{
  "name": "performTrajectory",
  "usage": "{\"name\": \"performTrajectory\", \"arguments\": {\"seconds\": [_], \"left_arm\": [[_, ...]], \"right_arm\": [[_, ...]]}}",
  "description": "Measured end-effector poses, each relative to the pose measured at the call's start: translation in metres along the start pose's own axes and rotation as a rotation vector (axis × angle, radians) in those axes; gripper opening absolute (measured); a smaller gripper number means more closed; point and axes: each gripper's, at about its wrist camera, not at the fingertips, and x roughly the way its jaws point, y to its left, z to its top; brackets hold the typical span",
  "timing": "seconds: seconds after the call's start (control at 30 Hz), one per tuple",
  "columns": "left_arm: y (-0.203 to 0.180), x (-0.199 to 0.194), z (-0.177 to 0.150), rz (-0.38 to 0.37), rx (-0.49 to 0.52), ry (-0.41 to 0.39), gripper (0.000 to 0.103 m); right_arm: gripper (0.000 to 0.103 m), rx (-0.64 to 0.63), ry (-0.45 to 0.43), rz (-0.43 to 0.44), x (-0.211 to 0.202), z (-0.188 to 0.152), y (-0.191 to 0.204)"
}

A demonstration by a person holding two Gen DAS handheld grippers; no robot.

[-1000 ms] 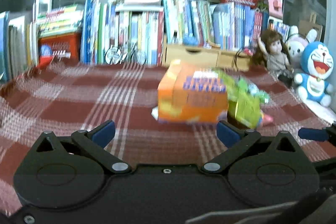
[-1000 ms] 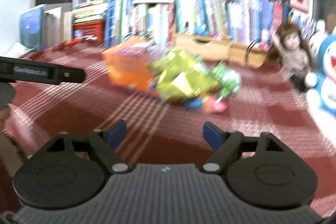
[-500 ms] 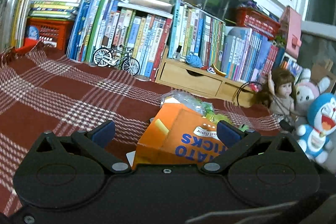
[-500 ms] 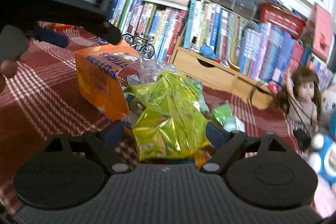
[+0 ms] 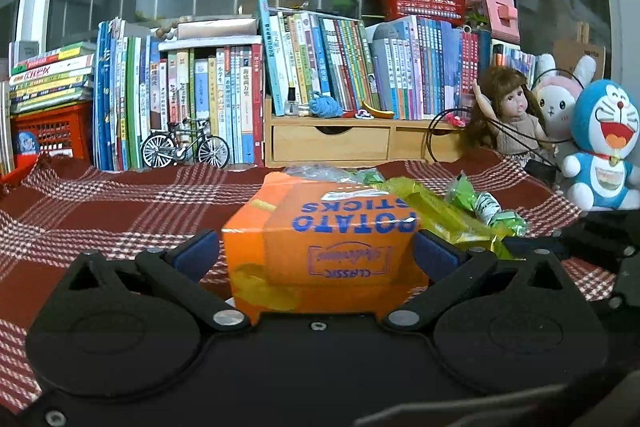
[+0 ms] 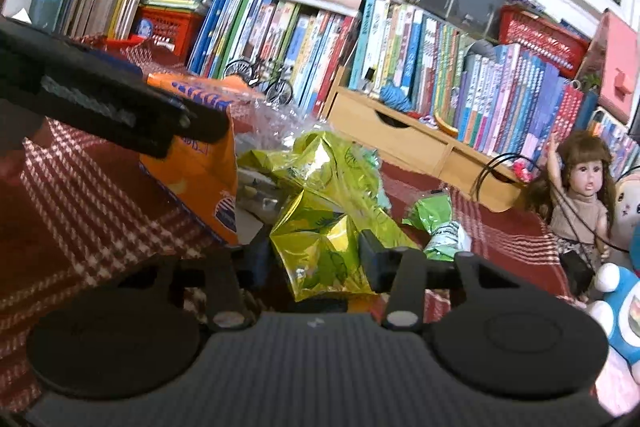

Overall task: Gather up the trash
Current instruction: 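Grasp the orange POTATO STICKS box with the left tool while the right grasps the yellow-green foil bag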

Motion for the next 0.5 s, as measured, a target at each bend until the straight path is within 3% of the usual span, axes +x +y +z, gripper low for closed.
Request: {"name": "performTrajectory", "arguments": {"seconds": [0.17,0.33,0.43,0.5], "left_arm": [[-0.018,-0.010,-0.007,-0.011,0.096,-0.063,0.103],[-0.024,-0.019,-0.011,0.052,0.153,-0.160,0.103],[-0.030,-0.010,-0.009,0.074,0.189,-0.124,0.103],[-0.028,-0.003,-0.009,0.074,0.155,-0.080,0.103]], "right_arm": [[0.049,0.020,-0.050,-0.059,-0.014,-0.003,-0.010],[0.049,0.036,-0.070,-0.082,-0.024,-0.008,-0.021],[0.049,0.041,-0.067,-0.082,-0.025,-0.010,-0.022],[0.049,0.046,-0.066,-0.079,-0.024,-0.010,-0.022]]}}
